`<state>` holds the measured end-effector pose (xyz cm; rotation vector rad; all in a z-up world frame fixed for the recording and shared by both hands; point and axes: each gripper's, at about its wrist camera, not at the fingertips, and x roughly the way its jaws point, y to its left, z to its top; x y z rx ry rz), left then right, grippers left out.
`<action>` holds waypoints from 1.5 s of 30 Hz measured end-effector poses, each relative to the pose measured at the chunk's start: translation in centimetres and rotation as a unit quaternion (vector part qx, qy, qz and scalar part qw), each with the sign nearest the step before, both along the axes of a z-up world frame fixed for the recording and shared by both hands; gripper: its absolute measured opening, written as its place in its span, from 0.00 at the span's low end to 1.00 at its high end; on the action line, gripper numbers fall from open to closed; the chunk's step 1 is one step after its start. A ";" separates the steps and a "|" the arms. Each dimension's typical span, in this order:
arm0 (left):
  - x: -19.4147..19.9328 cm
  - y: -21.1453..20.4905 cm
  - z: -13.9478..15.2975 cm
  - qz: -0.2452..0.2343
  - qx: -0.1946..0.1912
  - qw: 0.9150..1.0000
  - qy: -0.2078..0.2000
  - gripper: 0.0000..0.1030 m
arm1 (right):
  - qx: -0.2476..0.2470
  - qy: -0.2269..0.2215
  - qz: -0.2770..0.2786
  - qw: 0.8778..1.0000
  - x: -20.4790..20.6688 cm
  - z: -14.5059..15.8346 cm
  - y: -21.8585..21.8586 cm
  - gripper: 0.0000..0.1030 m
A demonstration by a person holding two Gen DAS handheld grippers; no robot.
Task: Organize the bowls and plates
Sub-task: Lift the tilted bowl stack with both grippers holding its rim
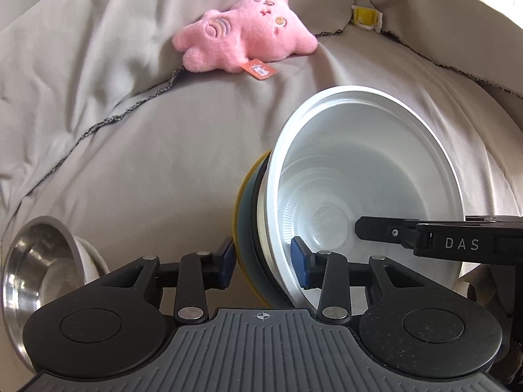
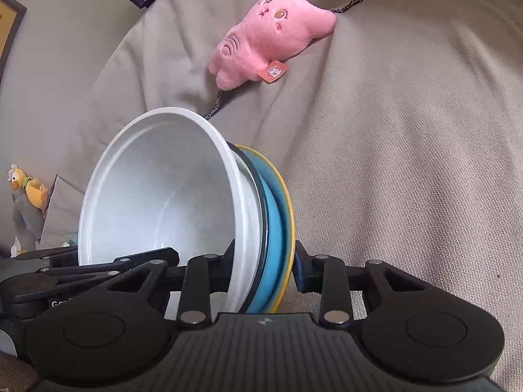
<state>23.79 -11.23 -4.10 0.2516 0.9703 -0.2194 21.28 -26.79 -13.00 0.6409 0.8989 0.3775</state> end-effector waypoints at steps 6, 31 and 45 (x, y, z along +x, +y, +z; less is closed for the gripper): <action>0.8 1.0 1.2 0.014 -0.016 1.000 0.015 0.51 | 0.020 -0.001 -0.001 1.000 0.2 -0.5 -0.7 0.30; 2.9 0.1 -1.6 0.026 -0.049 0.997 0.061 0.60 | -0.004 0.031 0.004 0.999 1.5 -0.3 1.0 0.36; 3.0 0.3 -1.3 0.029 -0.053 0.995 0.073 0.57 | -0.007 0.042 0.002 0.999 2.4 -0.1 1.2 0.44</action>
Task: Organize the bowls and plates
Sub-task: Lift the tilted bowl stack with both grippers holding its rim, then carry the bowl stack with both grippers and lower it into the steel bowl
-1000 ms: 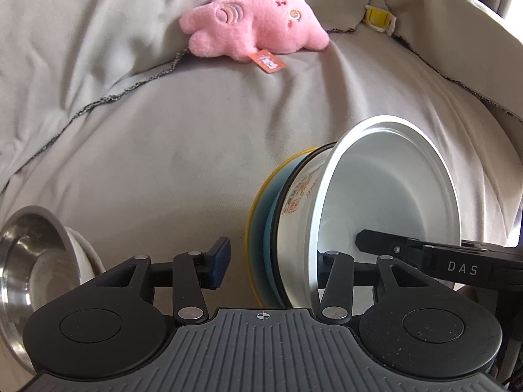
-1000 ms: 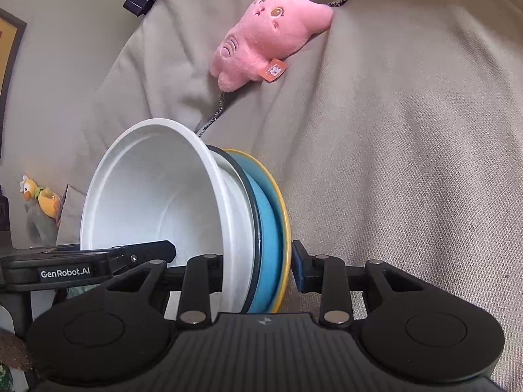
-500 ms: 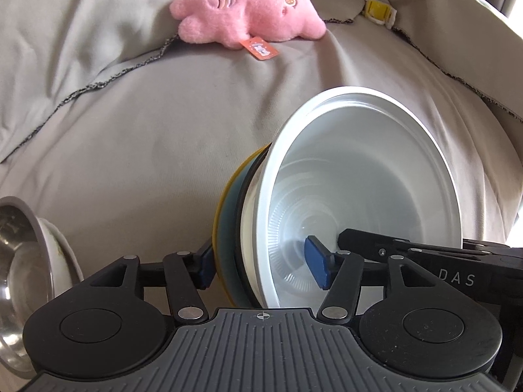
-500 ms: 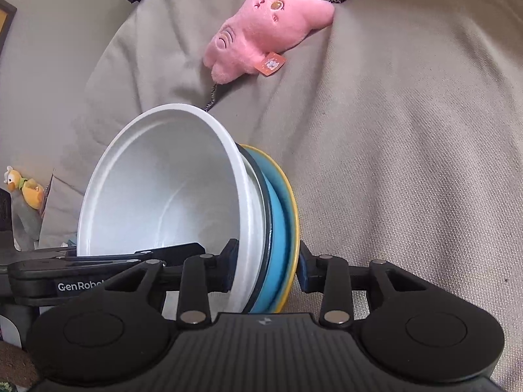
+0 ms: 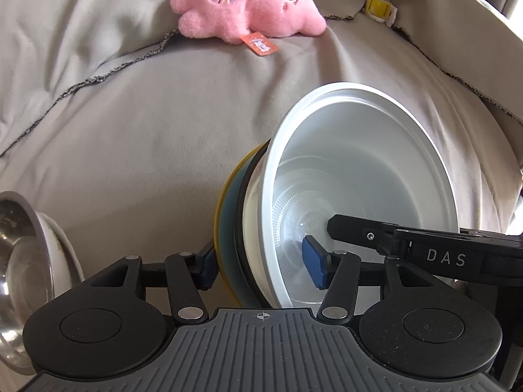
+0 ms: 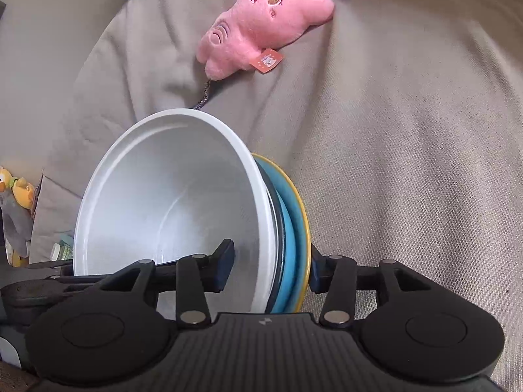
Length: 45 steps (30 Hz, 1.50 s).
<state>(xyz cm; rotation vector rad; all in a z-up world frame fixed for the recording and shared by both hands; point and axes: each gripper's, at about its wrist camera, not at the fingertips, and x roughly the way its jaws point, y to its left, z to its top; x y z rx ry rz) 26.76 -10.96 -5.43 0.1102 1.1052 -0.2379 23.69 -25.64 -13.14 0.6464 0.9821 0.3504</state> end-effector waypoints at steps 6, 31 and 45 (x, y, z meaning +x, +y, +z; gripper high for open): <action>0.4 0.3 -0.1 0.004 -0.003 1.000 -0.001 0.58 | 0.000 -0.010 0.004 1.000 -0.5 -0.1 0.2 0.42; -0.5 2.3 0.9 0.004 -0.001 0.999 -0.039 0.57 | 0.019 0.009 0.023 1.000 -1.5 0.4 2.9 0.45; -3.5 6.7 5.0 0.008 -0.022 0.995 -0.097 0.58 | -0.007 -0.041 0.038 0.998 -2.8 6.1 6.4 0.45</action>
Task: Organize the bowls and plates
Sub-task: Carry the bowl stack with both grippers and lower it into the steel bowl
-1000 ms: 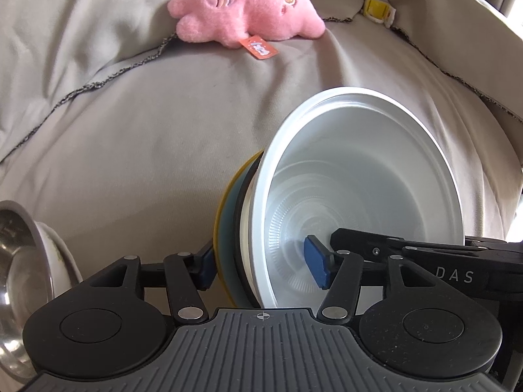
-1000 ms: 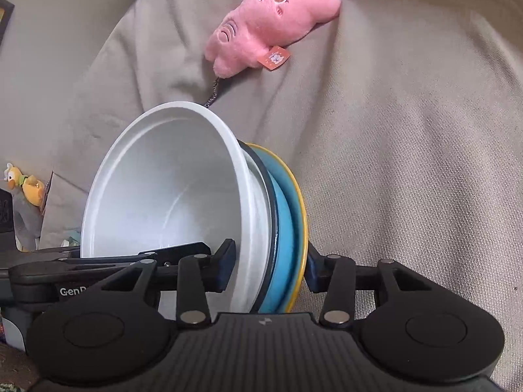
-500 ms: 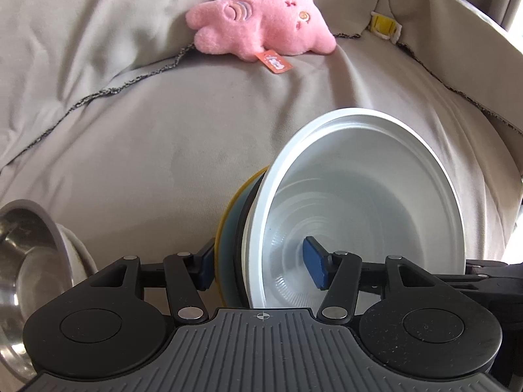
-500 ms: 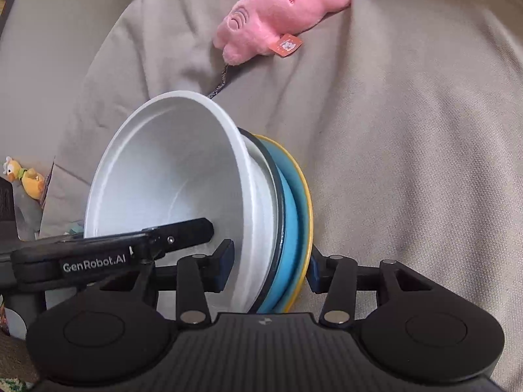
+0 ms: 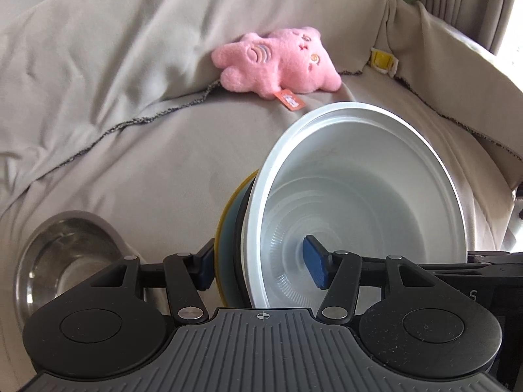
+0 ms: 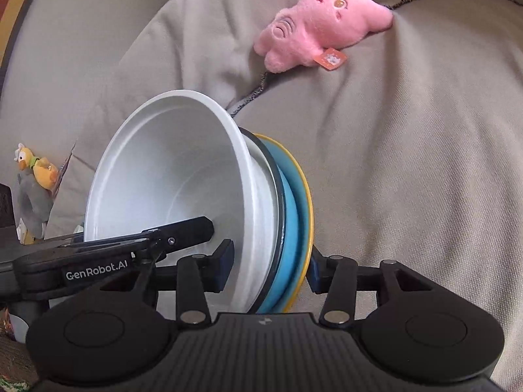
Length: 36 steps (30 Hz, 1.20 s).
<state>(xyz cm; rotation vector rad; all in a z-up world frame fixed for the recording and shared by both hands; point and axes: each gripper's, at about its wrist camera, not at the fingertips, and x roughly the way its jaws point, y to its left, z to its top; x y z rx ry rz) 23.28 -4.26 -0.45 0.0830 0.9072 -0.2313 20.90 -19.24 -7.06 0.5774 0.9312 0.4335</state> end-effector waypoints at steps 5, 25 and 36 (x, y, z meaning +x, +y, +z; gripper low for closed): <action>-2.2 5.4 2.8 0.024 -0.002 0.999 -0.029 0.59 | -0.008 -0.042 0.036 0.998 0.2 4.0 5.1 0.45; -2.9 23.3 -5.9 0.167 -0.101 0.981 -0.010 0.55 | -0.104 0.041 0.153 0.982 3.8 0.3 23.7 0.45; -2.9 24.4 -6.4 0.170 -0.120 0.978 -0.005 0.44 | -0.130 0.102 0.136 0.977 5.3 0.9 24.5 0.45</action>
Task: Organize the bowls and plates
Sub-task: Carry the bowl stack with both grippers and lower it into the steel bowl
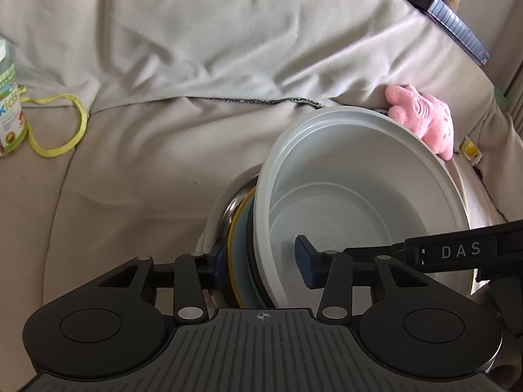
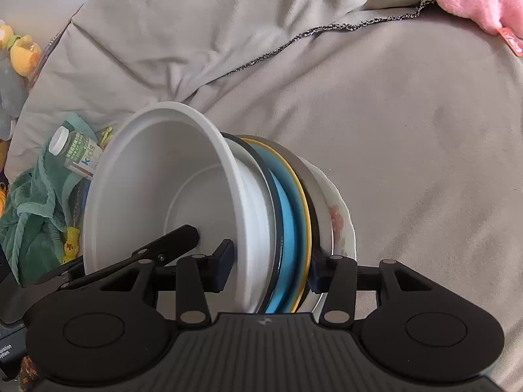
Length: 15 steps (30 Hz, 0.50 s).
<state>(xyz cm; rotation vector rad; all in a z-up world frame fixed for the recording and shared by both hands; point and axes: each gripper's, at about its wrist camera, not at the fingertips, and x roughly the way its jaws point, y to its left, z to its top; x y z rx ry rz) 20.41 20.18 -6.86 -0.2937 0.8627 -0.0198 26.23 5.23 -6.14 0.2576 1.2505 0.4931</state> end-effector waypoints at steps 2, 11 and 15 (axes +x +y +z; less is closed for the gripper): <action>0.0 0.2 -0.1 -0.002 -0.002 1.000 -0.001 0.41 | -0.009 -0.003 0.000 1.000 0.0 0.3 0.2 0.45; -1.2 0.0 2.2 -0.007 0.033 0.997 -0.064 0.40 | -0.096 -0.112 0.029 0.989 -1.6 4.5 1.8 0.48; -1.0 0.6 2.1 0.006 0.035 0.998 -0.057 0.40 | -0.105 -0.117 0.030 0.987 -1.6 4.8 1.8 0.48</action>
